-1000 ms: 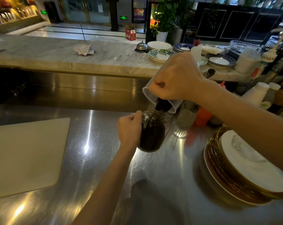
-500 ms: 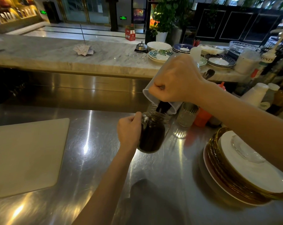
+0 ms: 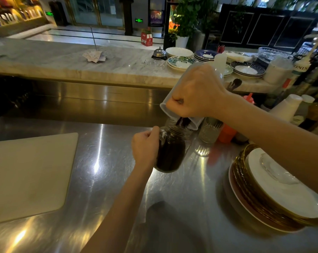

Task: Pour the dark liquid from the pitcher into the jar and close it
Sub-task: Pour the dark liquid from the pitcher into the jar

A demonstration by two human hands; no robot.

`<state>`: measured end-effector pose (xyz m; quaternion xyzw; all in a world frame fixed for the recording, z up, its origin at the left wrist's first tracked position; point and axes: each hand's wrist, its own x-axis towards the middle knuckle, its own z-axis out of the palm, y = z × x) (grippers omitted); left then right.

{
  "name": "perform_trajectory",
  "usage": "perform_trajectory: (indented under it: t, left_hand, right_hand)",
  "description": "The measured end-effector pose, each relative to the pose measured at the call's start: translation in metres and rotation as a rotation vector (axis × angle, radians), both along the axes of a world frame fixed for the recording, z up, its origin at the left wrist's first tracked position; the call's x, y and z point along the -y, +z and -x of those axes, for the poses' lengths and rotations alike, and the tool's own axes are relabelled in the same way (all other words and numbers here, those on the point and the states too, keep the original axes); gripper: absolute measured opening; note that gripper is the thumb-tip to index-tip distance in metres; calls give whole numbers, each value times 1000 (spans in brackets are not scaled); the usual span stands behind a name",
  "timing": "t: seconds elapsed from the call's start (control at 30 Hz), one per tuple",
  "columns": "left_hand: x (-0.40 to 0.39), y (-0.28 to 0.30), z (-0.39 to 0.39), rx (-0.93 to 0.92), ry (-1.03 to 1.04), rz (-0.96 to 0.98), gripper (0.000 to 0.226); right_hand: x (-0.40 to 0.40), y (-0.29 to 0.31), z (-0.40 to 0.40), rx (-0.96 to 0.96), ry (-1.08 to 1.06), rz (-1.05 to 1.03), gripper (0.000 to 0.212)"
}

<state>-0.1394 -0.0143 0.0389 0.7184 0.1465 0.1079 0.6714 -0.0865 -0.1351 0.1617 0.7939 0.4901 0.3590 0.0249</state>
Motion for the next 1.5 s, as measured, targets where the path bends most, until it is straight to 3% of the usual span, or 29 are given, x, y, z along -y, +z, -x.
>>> perform_trajectory:
  t: [0.67, 1.1, 1.27, 1.5]
  left_hand:
    - [1, 1, -1, 2, 8, 10, 52]
    - [-1, -3, -2, 19, -5, 3, 53]
    - [-5, -13, -2, -1, 15, 27, 51]
    - [-23, -38, -4, -103, 32, 125, 33]
  right_hand:
    - [-1, -6, -1, 74, 43, 32, 42]
    - [0, -9, 6, -4, 122, -4, 44]
    - [14, -11, -3, -228, 1, -286, 39]
    - [43, -66, -21, -753, -267, -1089, 44]
